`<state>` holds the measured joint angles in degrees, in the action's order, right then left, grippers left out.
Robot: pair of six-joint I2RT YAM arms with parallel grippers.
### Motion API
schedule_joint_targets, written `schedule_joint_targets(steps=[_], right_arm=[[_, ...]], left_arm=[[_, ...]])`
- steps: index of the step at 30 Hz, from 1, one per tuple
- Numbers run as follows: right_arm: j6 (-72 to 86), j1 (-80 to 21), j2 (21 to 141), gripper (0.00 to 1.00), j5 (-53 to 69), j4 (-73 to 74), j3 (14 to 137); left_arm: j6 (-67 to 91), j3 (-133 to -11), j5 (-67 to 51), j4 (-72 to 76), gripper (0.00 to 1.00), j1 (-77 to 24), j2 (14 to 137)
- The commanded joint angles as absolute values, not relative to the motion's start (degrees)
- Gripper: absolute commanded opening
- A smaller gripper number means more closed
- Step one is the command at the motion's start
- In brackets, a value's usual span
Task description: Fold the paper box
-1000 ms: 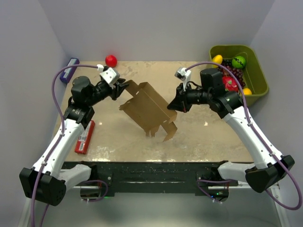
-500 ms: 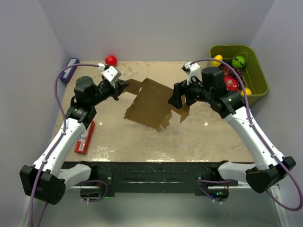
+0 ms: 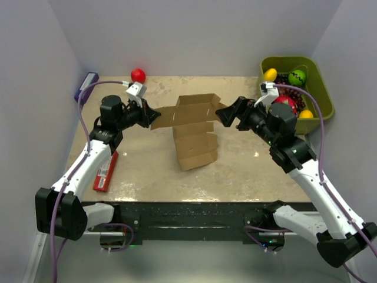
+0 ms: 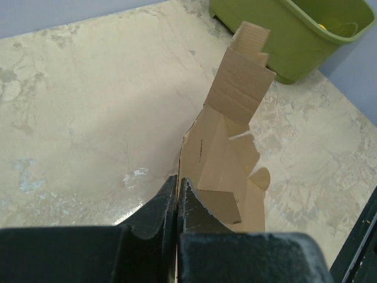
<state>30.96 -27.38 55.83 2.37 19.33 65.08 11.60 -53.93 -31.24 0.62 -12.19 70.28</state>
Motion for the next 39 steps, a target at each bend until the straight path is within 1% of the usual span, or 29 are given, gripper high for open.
schedule_joint_targets(steps=[1, 3, 8, 12, 14, 15, 17, 21, 23, 26, 27, 29, 30, 32, 35, 36, 37, 39], right_arm=[[43.92, -27.68, 59.75, 0.95, 11.58, 3.97, 60.47], [45.00, -28.30, 61.69, 0.95, 14.31, 0.53, 59.16], [40.26, -30.15, 66.17, 0.95, 13.45, 0.26, 58.10], [34.56, -33.91, 68.64, 0.90, 10.91, 0.26, 58.09], [34.10, -37.96, 70.82, 0.84, 6.52, 0.18, 58.27], [34.01, -39.10, 71.45, 0.79, 5.02, 0.26, 58.01], [34.28, -42.18, 73.12, 0.77, 1.52, -2.35, 57.48], [33.14, -45.17, 78.65, 0.68, 0.18, -4.13, 57.92], [32.70, -45.70, 79.89, 0.67, 0.18, -4.39, 58.01], [32.26, -46.32, 80.24, 0.71, -0.69, -4.05, 57.48], [32.08, -46.58, 79.98, 0.74, -2.53, -3.61, 56.44], [32.52, -46.67, 79.02, 0.75, -6.57, -0.20, 55.38], [33.56, -46.58, 78.49, 0.78, -8.33, 1.74, 54.33], [33.22, -45.44, 77.44, 0.78, -14.31, 6.21, 53.79], [30.59, -41.94, 75.51, 0.85, -17.23, 9.22, 52.30], [28.76, -40.62, 74.63, 0.89, -16.62, 9.23, 50.99], [27.61, -37.82, 73.58, 0.90, -14.09, 7.66, 50.11], [22.80, -35.96, 70.32, 0.93, -12.14, 6.07, 48.96]], left_arm=[[11.78, -53.44, -32.43, 3.34, 0.00, -12.04, 68.30], [10.64, -53.44, -33.13, 3.43, 0.00, -12.04, 67.94], [8.97, -52.47, -35.24, 4.83, 0.00, -12.04, 67.15], [10.71, -52.29, -39.89, 6.68, 0.00, -12.04, 68.20], [10.99, -52.21, -39.73, 6.86, 0.00, -12.04, 68.73], [10.99, -52.12, -39.29, 6.77, 0.00, -12.13, 68.90], [10.99, -52.03, -38.85, 6.51, 0.00, -12.04, 69.26], [10.55, -52.21, -39.64, 6.50, 0.00, -12.04, 69.61], [10.11, -52.29, -39.81, 6.15, 0.00, -12.04, 69.43], [9.14, -52.64, -37.54, 4.32, 0.00, -12.04, 70.13], [8.88, -52.65, -36.66, 3.96, 0.00, -12.04, 70.66], [7.92, -53.61, -35.78, 1.25, 0.00, -12.13, 73.12], [5.82, -54.14, -34.99, 0.10, 0.00, -12.30, 74.08], [2.57, -55.02, -34.98, -3.15, 0.00, -12.74, 76.11], [0.27, -54.93, -38.57, -3.34, 0.00, -13.18, 77.17], [0.26, -55.02, -41.28, -3.43, 0.00, -13.18, 77.86], [-1.74, -55.28, -42.79, -4.04, 0.00, -13.18, 78.22], [-3.51, -55.63, -47.08, -4.57, 0.00, -13.18, 79.18]])
